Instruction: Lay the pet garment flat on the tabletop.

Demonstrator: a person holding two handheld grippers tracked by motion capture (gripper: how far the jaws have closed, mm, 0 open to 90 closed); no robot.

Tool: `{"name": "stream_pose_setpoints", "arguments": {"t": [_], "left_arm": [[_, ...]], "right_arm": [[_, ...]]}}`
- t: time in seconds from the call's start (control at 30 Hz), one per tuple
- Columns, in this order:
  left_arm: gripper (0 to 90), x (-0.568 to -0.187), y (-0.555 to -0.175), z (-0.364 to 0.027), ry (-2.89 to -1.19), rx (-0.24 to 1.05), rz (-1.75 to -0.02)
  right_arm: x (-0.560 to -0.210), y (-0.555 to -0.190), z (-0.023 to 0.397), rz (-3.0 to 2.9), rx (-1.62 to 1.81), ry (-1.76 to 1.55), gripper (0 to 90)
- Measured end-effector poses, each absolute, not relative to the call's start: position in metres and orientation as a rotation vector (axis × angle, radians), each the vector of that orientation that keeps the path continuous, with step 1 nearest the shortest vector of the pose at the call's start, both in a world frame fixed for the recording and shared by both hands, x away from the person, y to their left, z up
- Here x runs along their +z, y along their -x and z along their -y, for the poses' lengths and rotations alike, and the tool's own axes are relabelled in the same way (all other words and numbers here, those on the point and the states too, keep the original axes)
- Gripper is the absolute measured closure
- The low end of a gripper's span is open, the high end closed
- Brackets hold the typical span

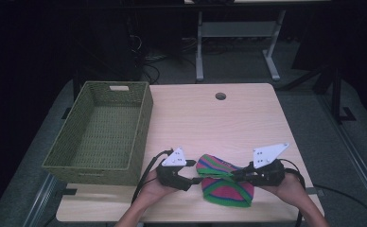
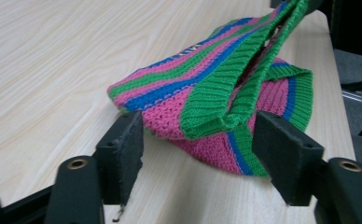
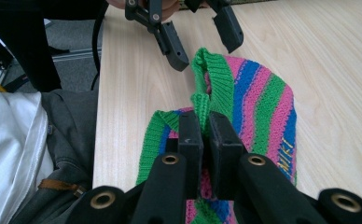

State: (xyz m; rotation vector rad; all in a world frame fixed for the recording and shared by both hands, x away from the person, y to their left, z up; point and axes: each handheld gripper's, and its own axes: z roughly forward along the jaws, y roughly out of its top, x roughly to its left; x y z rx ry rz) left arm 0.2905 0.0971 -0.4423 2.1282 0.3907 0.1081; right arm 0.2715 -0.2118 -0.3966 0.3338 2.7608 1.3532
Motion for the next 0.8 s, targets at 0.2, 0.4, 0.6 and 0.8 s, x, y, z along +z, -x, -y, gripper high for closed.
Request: {"name": "stream_pose_setpoints", "arguments": {"t": [0.2, 0.4, 0.6, 0.8], "left_arm": [[48.1, -0.445, -0.293, -0.089, -2.159, 0.119, -0.341], [69.8, -0.450, -0.295, -0.083, -2.168, 0.094, -0.296], [84.0, -0.449, -0.294, -0.083, -2.165, 0.072, -0.267], [85.6, -0.444, -0.290, -0.086, -2.169, 0.050, -0.239]], "right_arm": [[-0.393, -0.272, 0.216, -2.758, 1.376, -0.341, 84.4], [-0.393, -0.274, 0.218, -2.751, 1.379, -0.341, 84.5], [-0.393, -0.276, 0.221, -2.749, 1.396, -0.362, 84.4], [-0.397, -0.277, 0.225, -2.758, 1.362, -0.397, 84.7]]}}
